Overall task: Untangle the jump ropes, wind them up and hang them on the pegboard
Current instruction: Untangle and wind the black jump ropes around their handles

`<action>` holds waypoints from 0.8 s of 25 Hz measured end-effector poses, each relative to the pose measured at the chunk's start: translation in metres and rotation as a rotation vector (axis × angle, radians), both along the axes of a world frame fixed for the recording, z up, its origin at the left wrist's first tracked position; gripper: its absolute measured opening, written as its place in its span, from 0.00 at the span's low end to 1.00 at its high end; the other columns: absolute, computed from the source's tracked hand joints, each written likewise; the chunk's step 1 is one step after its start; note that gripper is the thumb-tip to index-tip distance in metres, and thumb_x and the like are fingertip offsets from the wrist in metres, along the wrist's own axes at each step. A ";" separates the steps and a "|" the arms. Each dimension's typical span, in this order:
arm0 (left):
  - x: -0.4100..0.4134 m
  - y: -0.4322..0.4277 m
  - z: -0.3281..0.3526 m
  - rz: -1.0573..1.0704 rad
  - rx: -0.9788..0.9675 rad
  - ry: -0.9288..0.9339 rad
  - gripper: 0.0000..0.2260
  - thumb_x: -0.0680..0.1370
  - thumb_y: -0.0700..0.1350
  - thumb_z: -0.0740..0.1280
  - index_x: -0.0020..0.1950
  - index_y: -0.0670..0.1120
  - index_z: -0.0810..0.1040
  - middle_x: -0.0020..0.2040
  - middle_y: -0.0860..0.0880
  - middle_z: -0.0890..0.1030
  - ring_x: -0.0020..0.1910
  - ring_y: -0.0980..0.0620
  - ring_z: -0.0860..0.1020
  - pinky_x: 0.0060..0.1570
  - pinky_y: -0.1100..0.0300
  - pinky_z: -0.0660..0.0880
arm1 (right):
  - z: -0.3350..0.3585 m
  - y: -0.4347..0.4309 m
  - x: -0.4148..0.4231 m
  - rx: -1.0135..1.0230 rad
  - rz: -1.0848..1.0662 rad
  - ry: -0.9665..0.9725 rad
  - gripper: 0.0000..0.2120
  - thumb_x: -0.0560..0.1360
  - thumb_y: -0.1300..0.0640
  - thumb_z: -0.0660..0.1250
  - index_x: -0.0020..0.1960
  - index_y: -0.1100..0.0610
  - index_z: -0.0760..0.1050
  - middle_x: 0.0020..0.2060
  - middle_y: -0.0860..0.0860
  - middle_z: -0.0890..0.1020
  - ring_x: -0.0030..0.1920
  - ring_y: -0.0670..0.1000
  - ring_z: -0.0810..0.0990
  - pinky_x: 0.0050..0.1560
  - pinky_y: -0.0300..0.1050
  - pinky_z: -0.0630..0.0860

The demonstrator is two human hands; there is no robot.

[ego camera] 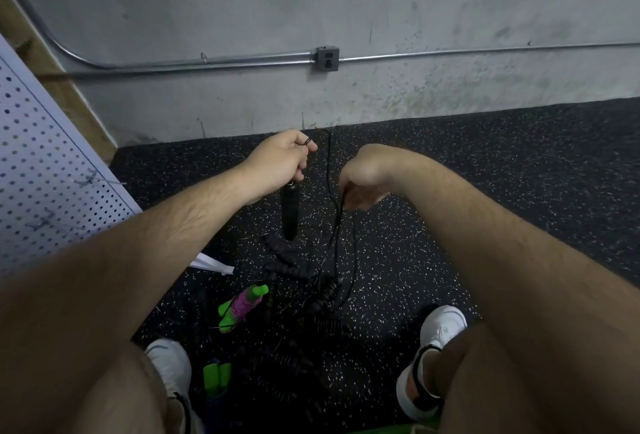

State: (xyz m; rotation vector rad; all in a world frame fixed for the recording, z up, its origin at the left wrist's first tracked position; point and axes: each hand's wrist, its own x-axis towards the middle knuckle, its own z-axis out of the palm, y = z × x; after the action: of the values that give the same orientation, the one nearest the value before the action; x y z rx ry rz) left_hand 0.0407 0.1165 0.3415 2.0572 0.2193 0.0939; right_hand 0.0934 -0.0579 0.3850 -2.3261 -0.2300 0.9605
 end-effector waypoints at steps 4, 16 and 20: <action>-0.005 0.002 0.009 0.012 -0.106 -0.031 0.10 0.81 0.39 0.57 0.49 0.44 0.78 0.31 0.55 0.68 0.32 0.54 0.68 0.38 0.53 0.73 | -0.002 -0.001 0.007 -0.235 0.098 -0.460 0.21 0.74 0.45 0.75 0.55 0.61 0.78 0.47 0.56 0.84 0.40 0.54 0.86 0.38 0.44 0.80; -0.013 0.030 -0.011 -0.035 -0.022 0.163 0.08 0.75 0.46 0.74 0.52 0.52 0.80 0.32 0.56 0.73 0.35 0.54 0.70 0.34 0.59 0.66 | -0.027 0.028 0.018 0.718 -0.054 -0.228 0.05 0.82 0.61 0.65 0.53 0.63 0.76 0.40 0.55 0.86 0.34 0.50 0.82 0.36 0.43 0.79; -0.020 0.009 -0.032 -0.181 0.130 0.303 0.08 0.82 0.52 0.67 0.53 0.50 0.83 0.37 0.54 0.78 0.29 0.58 0.71 0.29 0.63 0.66 | -0.009 0.042 0.013 1.042 -0.132 -0.119 0.06 0.81 0.66 0.65 0.57 0.64 0.76 0.43 0.56 0.85 0.37 0.49 0.80 0.35 0.41 0.77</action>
State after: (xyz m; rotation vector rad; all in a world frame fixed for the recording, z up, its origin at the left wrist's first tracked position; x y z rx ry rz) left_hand 0.0212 0.1256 0.3097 2.2058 0.2161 -0.3246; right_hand 0.1062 -0.0161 0.3755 -1.4021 -0.4806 0.4447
